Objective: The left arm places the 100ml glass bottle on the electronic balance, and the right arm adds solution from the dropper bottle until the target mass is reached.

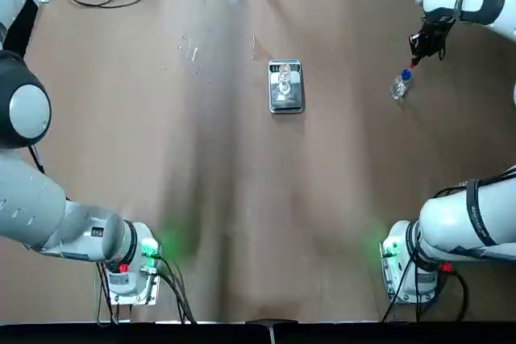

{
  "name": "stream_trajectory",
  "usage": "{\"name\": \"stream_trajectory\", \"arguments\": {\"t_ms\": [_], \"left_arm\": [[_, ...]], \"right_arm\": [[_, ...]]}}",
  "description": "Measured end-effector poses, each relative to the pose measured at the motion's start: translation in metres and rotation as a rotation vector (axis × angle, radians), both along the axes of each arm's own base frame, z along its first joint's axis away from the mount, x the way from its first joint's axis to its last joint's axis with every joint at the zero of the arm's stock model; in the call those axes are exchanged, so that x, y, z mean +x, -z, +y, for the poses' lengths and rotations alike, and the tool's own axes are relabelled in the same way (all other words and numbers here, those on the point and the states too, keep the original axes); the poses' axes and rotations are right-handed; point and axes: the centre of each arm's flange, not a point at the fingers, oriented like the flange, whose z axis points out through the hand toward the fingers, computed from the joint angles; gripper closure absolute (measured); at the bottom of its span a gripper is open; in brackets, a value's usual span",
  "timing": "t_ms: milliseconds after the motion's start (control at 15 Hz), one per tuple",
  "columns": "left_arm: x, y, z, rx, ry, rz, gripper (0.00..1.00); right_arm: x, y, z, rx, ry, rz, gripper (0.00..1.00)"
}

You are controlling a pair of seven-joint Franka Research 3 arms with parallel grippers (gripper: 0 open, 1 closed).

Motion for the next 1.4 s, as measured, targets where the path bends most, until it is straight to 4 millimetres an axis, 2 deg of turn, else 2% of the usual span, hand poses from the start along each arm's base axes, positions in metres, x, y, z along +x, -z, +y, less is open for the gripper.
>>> {"name": "stream_trajectory", "arguments": {"t_ms": [533, 867, 1200, 1400], "left_arm": [[0.0, 0.0, 0.0, 0.0, 0.0, 0.0, 0.0], [0.0, 0.0, 0.0, 0.0, 0.0, 0.0, 0.0], [0.0, 0.0, 0.0, 0.0, 0.0, 0.0, 0.0], [0.0, 0.0, 0.0, 0.0, 0.0, 0.0, 0.0]], "right_arm": [[0.002, -0.004, 0.0, 0.0, 0.0, 0.0, 0.95], [0.007, -0.017, -0.001, 0.002, -0.001, 0.008, 0.95], [0.007, -0.018, -0.001, 0.002, -0.001, 0.011, 0.95], [0.009, -0.025, -0.001, 0.004, -0.001, 0.026, 0.94]]}}
